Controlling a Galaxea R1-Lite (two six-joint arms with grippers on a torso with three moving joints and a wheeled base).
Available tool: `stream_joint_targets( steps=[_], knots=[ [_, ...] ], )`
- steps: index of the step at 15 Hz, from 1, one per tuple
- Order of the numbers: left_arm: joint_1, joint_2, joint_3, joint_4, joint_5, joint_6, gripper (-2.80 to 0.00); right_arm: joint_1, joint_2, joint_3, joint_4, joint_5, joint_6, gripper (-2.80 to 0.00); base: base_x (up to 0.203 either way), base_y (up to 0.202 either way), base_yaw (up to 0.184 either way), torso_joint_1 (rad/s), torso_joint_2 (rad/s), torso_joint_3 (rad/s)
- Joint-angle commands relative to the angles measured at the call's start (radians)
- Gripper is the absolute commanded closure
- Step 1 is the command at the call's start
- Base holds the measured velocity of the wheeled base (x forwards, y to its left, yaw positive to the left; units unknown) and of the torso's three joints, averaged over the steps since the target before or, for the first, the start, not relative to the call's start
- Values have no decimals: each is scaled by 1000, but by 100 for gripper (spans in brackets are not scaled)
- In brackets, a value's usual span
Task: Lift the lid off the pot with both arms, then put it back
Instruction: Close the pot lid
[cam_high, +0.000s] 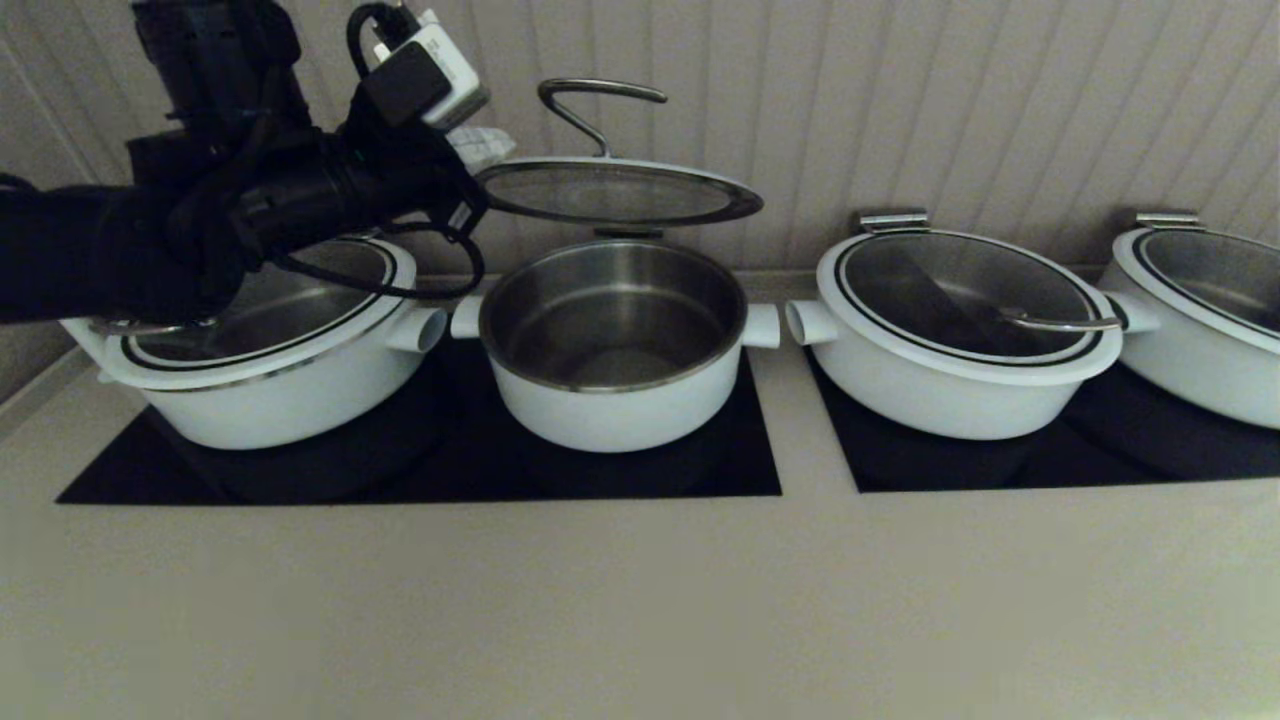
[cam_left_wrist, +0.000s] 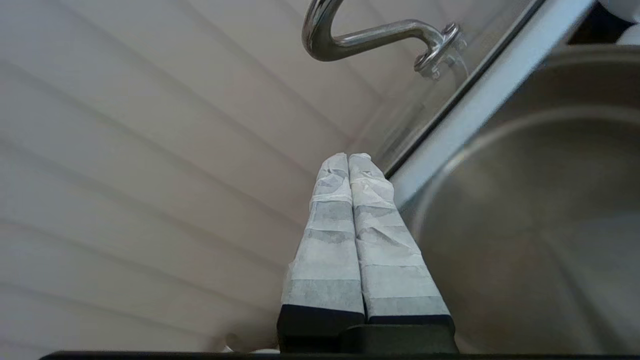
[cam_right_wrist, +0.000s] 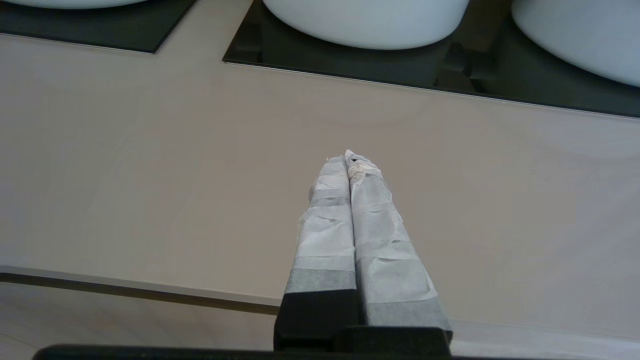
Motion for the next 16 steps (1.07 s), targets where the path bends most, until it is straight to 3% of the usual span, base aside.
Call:
stream_joint_targets(
  steps=[1,16],
  knots=[
    [0,-26,77,-38,-1,4,0,-1,2,0,0,1,-1,0,0,0,0,0,0,0],
    [-1,-61,304,-204,3,-1,0,-1,2,0,0,1,-2,0,0,0,0,0,0,0]
  ],
)
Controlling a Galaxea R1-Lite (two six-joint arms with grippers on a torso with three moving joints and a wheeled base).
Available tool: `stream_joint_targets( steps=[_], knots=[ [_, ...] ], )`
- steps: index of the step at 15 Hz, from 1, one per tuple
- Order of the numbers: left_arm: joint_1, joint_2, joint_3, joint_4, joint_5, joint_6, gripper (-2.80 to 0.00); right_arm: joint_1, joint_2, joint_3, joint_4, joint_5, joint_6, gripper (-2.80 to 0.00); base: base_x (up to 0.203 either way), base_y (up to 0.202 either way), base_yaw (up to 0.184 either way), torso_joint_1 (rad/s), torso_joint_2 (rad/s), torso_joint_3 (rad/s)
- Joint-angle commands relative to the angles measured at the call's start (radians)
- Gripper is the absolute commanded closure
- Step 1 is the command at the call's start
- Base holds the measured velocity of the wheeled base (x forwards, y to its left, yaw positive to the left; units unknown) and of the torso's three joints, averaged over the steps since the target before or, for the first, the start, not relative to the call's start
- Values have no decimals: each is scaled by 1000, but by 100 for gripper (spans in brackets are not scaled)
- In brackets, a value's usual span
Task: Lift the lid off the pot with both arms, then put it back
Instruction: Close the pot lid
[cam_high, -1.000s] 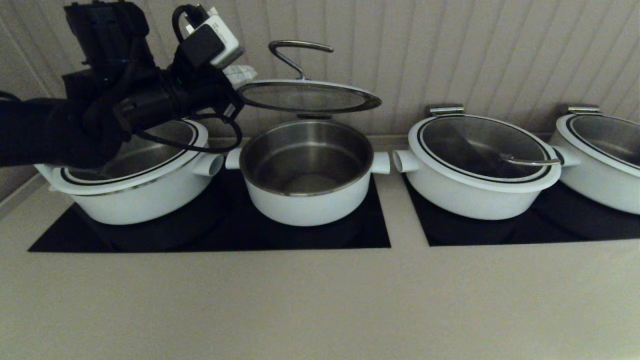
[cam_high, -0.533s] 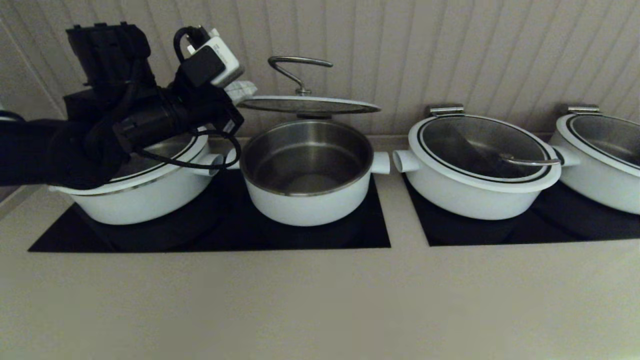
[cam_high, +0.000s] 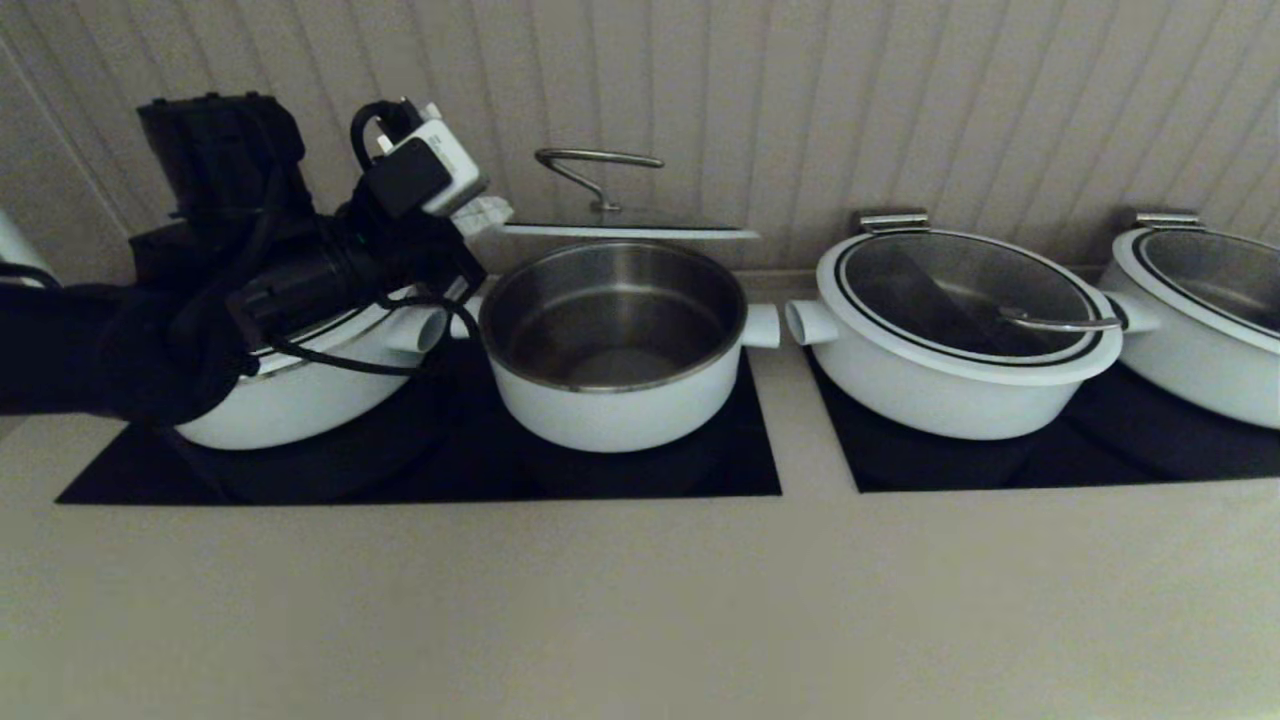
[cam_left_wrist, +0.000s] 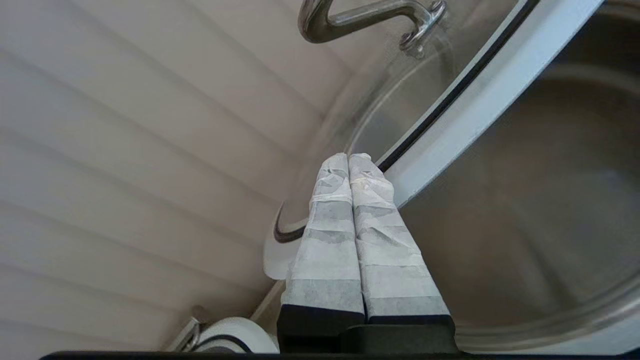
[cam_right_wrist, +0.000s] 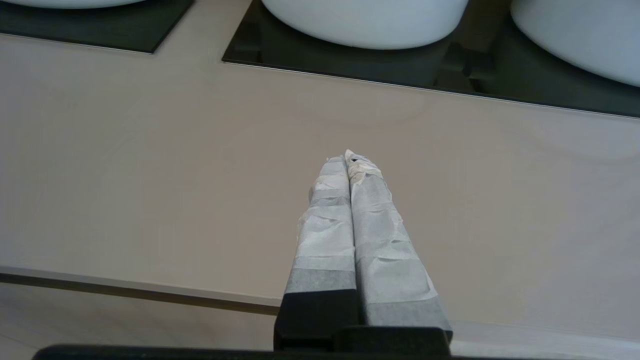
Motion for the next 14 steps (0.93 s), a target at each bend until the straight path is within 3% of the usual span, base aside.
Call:
stream_joint_targets(
  steps=[1,10,14],
  knots=[
    [0,-6,48,-47,0,3,0,2,2,0,0,1,0,0,0,0,0,0,0,0],
    [0,-28,179,-87,2,-2,0,2,1,0,0,1,-1,0,0,0,0,0,0,0],
    [0,-6,234,-192,2,-2,0,2,2,0,0,1,-1,0,0,0,0,0,0,0]
  ],
)
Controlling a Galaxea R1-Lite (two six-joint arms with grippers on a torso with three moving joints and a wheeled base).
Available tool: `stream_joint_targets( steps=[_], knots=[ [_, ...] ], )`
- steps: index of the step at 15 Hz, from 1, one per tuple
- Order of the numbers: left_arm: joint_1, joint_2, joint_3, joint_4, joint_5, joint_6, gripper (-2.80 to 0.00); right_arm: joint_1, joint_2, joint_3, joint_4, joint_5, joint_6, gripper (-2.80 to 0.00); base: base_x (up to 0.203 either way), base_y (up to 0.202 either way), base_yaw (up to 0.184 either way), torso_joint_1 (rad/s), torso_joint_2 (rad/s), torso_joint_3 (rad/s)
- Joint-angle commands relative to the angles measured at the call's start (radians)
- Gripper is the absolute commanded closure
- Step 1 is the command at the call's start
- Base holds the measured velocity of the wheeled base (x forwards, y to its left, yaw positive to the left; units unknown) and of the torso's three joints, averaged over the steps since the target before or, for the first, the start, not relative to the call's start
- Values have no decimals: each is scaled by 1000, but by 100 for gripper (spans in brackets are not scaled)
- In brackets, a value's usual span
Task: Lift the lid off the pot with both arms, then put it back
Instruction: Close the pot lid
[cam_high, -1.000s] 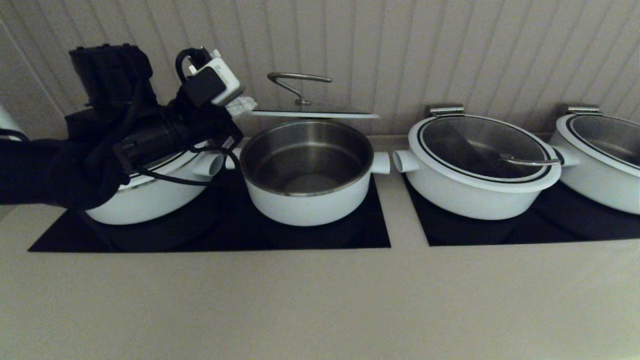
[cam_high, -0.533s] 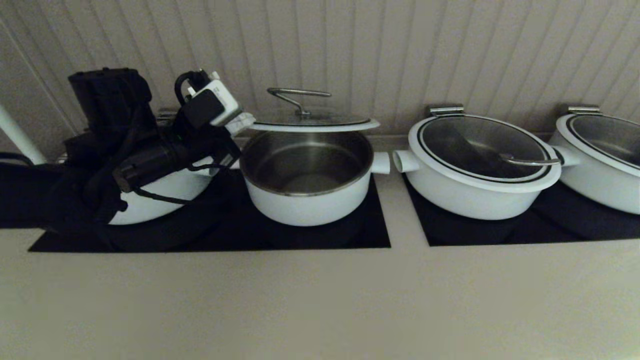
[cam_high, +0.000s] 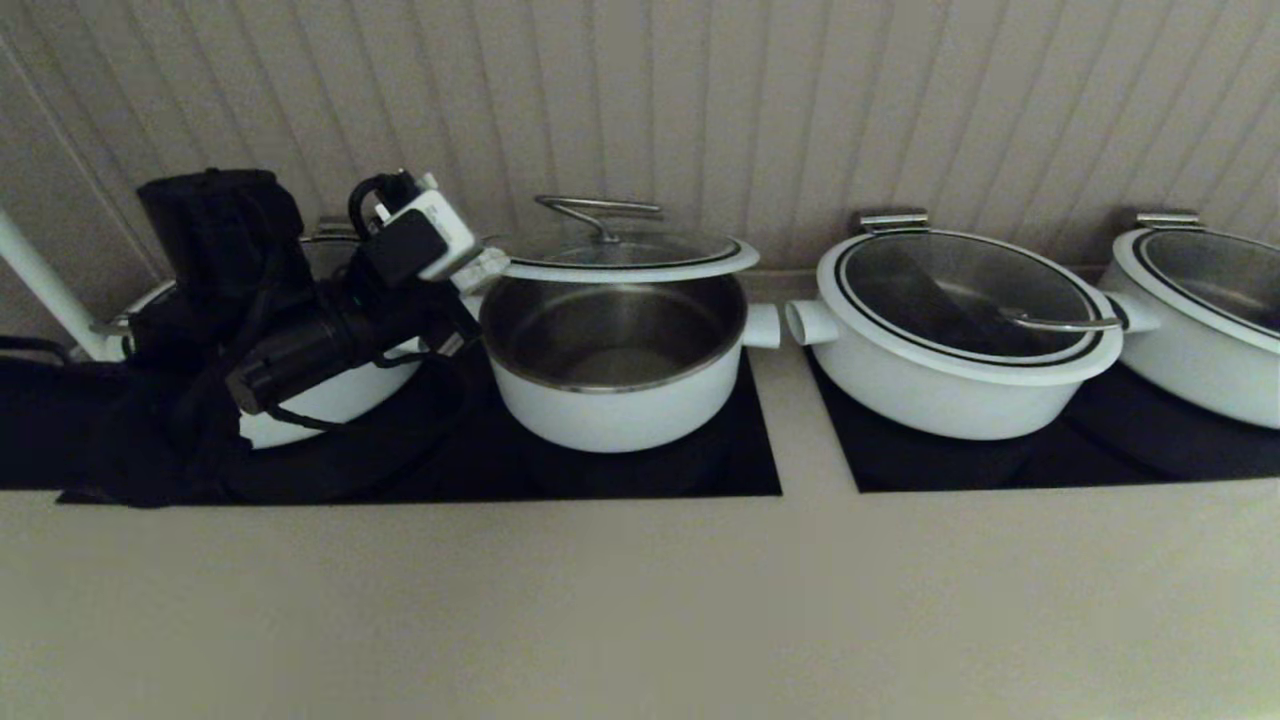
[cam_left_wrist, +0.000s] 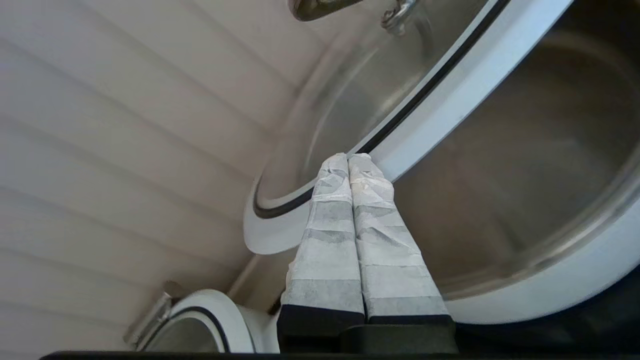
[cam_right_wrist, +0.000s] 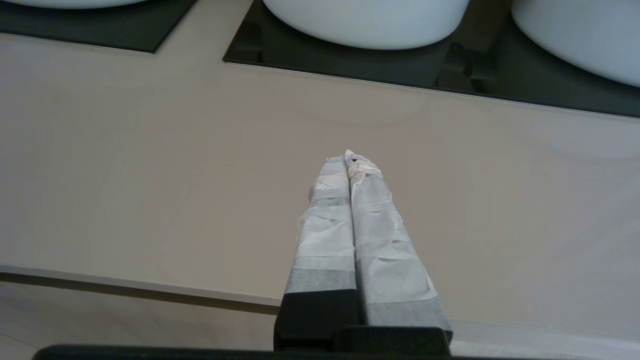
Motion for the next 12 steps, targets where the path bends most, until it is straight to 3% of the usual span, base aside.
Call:
stream_joint_targets(
  steps=[1,7,12],
  knots=[
    [0,17,38,-42,-1,3,0,-1,2,0,0,1,-1,0,0,0,0,0,0,0],
    [0,79,87,-163,2,0,0,1,2,0,0,1,-1,0,0,0,0,0,0,0],
    [-2,106,111,-171,5,0,0,0,0,0,0,1,-1,0,0,0,0,0,0,0]
  ],
)
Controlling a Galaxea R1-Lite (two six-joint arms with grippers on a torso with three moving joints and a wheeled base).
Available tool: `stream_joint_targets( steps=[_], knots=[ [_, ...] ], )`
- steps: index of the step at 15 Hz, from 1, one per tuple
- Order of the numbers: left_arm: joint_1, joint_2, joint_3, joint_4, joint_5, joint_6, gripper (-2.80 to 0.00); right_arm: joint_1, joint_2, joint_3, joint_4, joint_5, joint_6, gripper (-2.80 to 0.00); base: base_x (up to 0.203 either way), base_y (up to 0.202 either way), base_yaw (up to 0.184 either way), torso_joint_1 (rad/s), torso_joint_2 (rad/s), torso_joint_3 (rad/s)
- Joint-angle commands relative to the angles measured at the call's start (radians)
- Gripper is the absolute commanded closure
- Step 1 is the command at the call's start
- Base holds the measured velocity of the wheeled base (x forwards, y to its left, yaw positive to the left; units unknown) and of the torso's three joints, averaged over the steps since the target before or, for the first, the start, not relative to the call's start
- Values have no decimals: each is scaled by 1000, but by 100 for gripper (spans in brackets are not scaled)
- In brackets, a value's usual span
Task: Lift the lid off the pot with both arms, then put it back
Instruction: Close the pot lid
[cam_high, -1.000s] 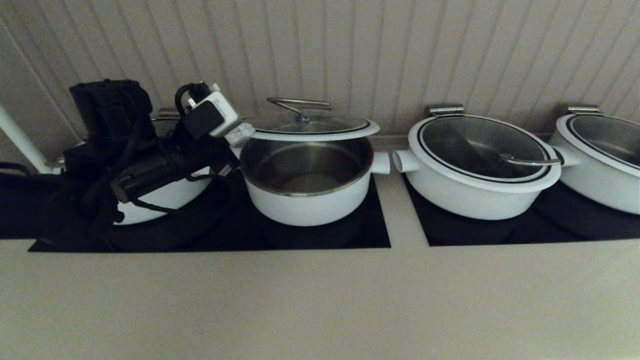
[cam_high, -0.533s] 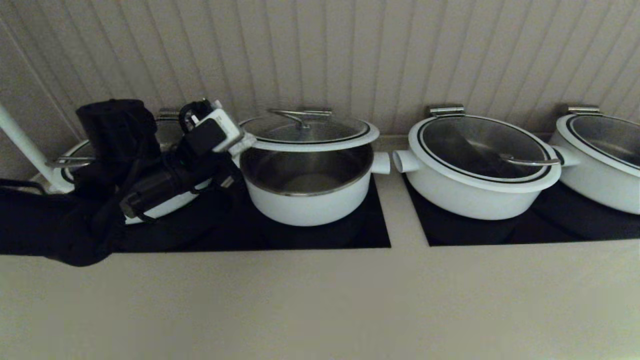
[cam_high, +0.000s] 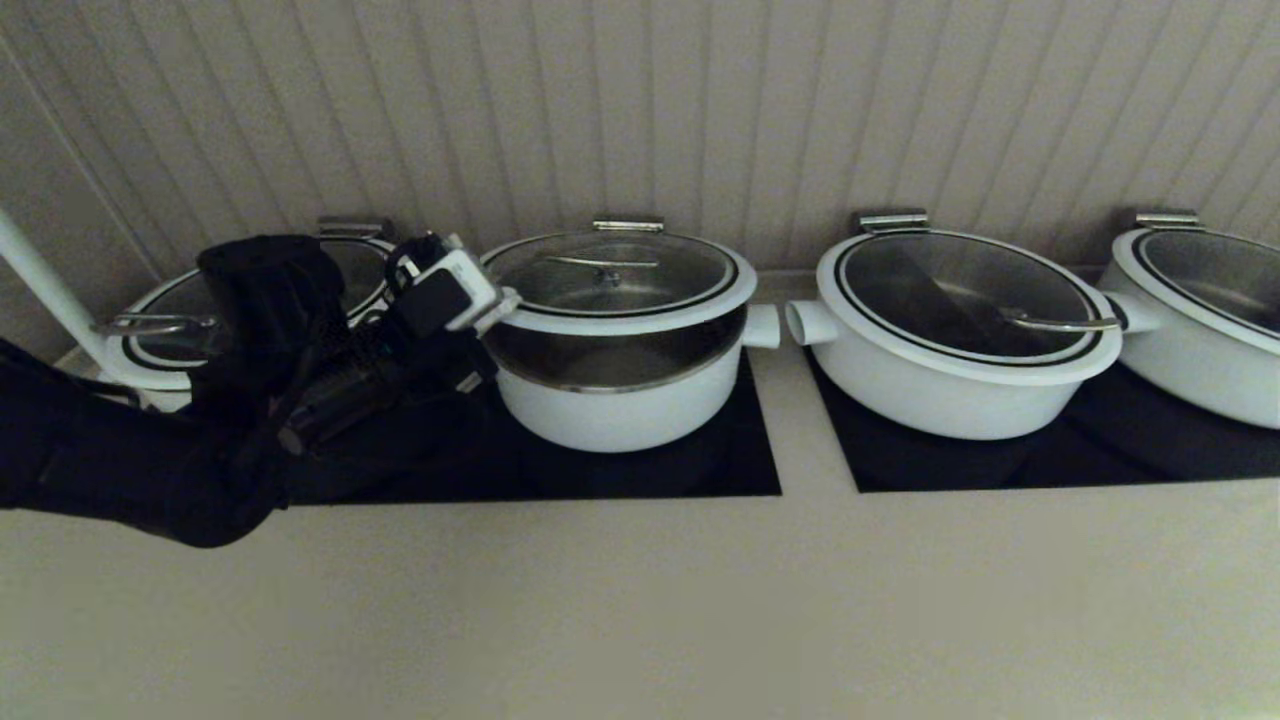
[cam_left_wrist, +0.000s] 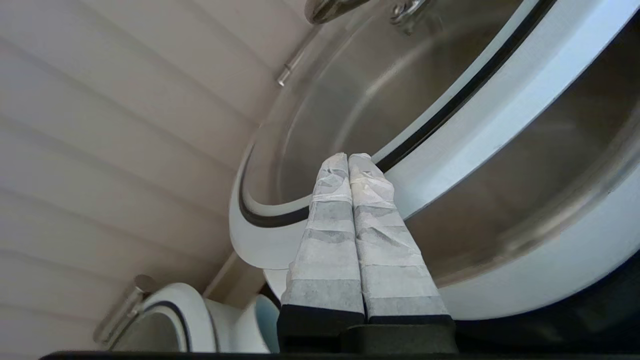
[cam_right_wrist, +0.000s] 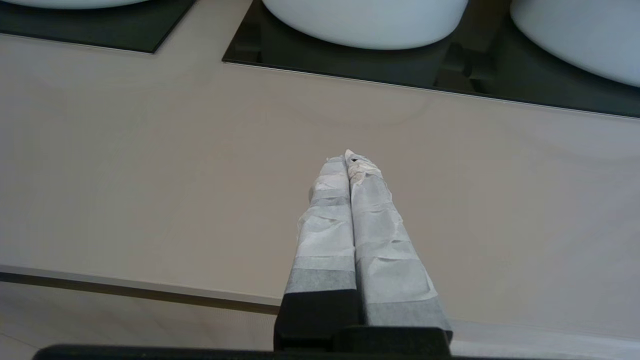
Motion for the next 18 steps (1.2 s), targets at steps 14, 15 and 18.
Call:
stream_joint_targets(
  steps=[14,15,18],
  knots=[
    [-1,65,172,-151,-1,4,0,-1,2,0,0,1,-2,0,0,0,0,0,0,0],
    [-1,69,171,-151,-1,3,0,-1,2,0,0,1,-2,0,0,0,0,0,0,0],
    [-3,96,168,-177,-1,3,0,1,2,0,0,1,-1,0,0,0,0,0,0,0]
  ],
)
